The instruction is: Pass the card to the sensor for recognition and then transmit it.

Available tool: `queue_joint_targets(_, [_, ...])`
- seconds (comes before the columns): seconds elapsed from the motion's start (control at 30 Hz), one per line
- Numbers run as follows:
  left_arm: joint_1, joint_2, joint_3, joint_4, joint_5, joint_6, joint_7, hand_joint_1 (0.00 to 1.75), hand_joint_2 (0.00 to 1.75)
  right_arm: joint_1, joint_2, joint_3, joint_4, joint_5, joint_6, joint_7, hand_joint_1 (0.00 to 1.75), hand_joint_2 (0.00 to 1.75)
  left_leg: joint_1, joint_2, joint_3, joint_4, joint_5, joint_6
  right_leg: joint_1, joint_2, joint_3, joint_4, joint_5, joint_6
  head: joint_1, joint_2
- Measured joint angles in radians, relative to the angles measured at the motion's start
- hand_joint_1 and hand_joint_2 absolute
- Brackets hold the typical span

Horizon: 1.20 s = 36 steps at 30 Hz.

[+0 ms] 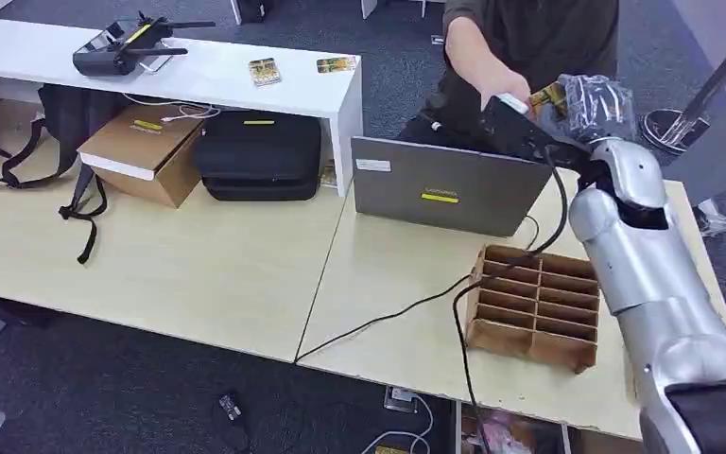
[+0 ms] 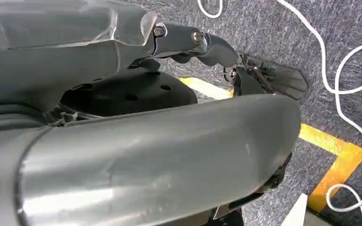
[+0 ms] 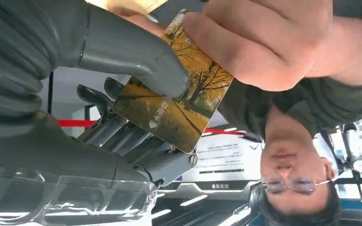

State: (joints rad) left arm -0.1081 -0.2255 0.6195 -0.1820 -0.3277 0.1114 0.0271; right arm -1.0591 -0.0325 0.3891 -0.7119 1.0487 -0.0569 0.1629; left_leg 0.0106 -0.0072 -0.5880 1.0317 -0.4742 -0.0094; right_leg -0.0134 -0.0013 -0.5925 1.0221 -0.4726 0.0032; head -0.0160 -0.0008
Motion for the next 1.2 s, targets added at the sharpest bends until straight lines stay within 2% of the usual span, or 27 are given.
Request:
queue_joint_targets(0.07, [0.000,0.000,0.000,0.000,-0.002,0.000,0.000,0.00,0.00,-0.006,0.008,0.002,0.013,0.003,-0.003,0.000,1.75,1.75,0.000,0.000,0.000,0.000,0.000,0.000,0.000,0.000,0.000,0.000,0.000,0.000,0.000,0.000])
queue_joint_targets(0.1, [0.000,0.000,0.000,0.000,-0.003,0.000,0.000,0.00,0.00,-0.009,0.011,0.003,0.019,0.003,-0.005,0.000,1.69,1.75,0.000,0.000,0.000,0.000,0.000,0.000,0.000,0.000,0.000,0.000,0.000,0.000,0.000,0.000])
queue_joint_targets(0.13, [0.000,0.000,-0.001,0.000,-0.003,0.000,0.000,0.00,0.00,-0.011,0.013,0.004,0.025,0.006,-0.008,0.000,0.00,1.75,0.000,0.000,0.000,0.000,0.000,0.000,0.000,0.000,0.000,0.000,0.000,0.000,0.000,0.000])
queue_joint_targets(0.87, [-0.005,-0.001,-0.018,-0.001,-0.019,0.000,0.000,0.00,0.00,-0.013,0.015,0.005,0.044,0.036,-0.031,0.014,0.00,1.75,0.000,0.001,0.000,0.000,0.000,0.000,0.000,0.001,-0.001,0.000,0.000,0.000,0.000,0.000])
queue_joint_targets(1.07, [-0.004,-0.001,-0.018,-0.001,-0.007,0.000,0.000,0.00,0.00,-0.008,-0.014,0.005,0.039,0.059,0.021,0.010,0.00,1.75,0.000,0.000,0.000,0.000,0.000,0.000,0.000,0.001,-0.001,0.000,0.000,0.000,0.000,0.000])
queue_joint_targets(1.2, [-0.003,0.000,-0.018,-0.001,0.006,0.000,0.000,0.00,0.00,0.009,-0.057,0.002,0.012,0.035,0.066,-0.034,0.00,1.75,0.000,0.000,0.000,0.000,0.000,0.000,0.000,0.000,-0.001,-0.001,0.000,0.000,0.000,0.000])
